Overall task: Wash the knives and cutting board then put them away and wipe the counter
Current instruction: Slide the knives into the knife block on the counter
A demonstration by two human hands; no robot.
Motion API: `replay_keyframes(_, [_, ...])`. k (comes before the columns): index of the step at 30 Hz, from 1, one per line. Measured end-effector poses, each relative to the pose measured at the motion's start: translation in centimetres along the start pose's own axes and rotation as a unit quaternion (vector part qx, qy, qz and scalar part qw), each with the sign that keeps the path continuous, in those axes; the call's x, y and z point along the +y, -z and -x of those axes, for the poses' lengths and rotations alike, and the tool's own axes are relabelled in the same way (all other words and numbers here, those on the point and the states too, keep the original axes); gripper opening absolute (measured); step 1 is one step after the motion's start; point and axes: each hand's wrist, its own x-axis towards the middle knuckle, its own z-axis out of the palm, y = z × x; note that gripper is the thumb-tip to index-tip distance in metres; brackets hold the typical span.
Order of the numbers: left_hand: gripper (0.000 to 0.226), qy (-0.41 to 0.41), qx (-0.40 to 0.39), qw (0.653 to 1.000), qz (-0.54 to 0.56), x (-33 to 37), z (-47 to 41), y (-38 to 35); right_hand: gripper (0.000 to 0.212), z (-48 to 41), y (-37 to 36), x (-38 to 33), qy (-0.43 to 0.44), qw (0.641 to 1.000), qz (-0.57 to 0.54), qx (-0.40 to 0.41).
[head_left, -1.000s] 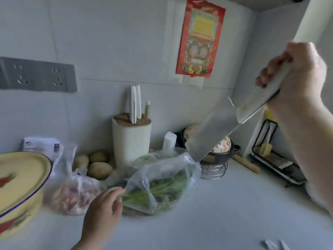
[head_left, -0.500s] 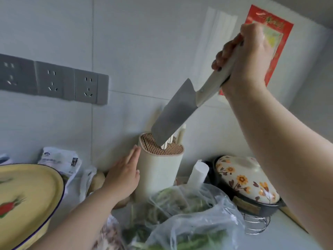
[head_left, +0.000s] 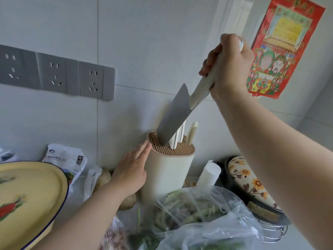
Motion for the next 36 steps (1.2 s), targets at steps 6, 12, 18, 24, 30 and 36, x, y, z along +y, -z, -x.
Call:
replay_keyframes(6, [0.075, 0.007, -0.012, 1.000, 0.008, -0.1, 0.0, 0.2, 0.013, 0.2, -0.5, 0.1, 0.009, 1.000, 0.002, -0.013])
replay_keyframes(12, [0.075, 0.010, -0.015, 1.000, 0.017, -0.1, -0.1, 0.3, 0.013, 0.8, -0.9, 0.6, -0.007, 1.000, 0.008, -0.021])
replay_keyframes(18, [0.075, 0.016, -0.013, 0.999, 0.029, 0.1, 0.0, 0.3, 0.024, 2.6, -1.7, 3.5, -0.026, 0.998, 0.042, -0.049])
replay_keyframes(24, [0.074, 0.028, -0.030, 0.998, 0.036, 0.1, -0.2, 0.5, 0.031, 3.4, -1.4, 7.4, -0.073, 0.980, 0.171, -0.076])
replay_keyframes(30, [0.076, 0.041, -0.036, 0.997, 0.049, 0.1, -0.3, 0.3, 0.007, 4.6, -0.4, 10.1, -0.050, 0.937, 0.320, -0.131])
replay_keyframes(36, [0.075, 0.040, -0.034, 0.997, 0.053, 0.2, -0.2, 0.5, 0.032, 4.8, 0.5, 10.4, 0.083, 0.849, 0.493, -0.174])
